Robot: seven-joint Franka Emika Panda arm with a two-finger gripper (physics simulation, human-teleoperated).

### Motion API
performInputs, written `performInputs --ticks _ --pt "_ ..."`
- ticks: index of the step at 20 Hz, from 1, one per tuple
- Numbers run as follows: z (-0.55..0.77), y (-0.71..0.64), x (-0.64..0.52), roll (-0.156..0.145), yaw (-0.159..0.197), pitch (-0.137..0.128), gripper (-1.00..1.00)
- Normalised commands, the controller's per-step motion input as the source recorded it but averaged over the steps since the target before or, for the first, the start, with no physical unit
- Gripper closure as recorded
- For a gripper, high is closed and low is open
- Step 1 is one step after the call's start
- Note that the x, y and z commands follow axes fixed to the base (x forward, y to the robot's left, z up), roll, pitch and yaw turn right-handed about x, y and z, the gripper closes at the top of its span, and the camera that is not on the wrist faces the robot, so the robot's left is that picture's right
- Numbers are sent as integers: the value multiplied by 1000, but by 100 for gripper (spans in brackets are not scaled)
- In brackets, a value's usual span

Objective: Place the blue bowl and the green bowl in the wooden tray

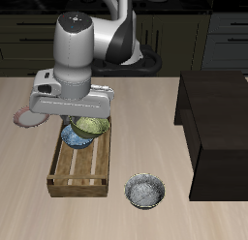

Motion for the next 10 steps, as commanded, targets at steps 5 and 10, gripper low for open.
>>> performInputs --ticks 5,10 --pt "-469 120 68 14 -5 51 100" --pt "-370 104 26 1 8 37 100"
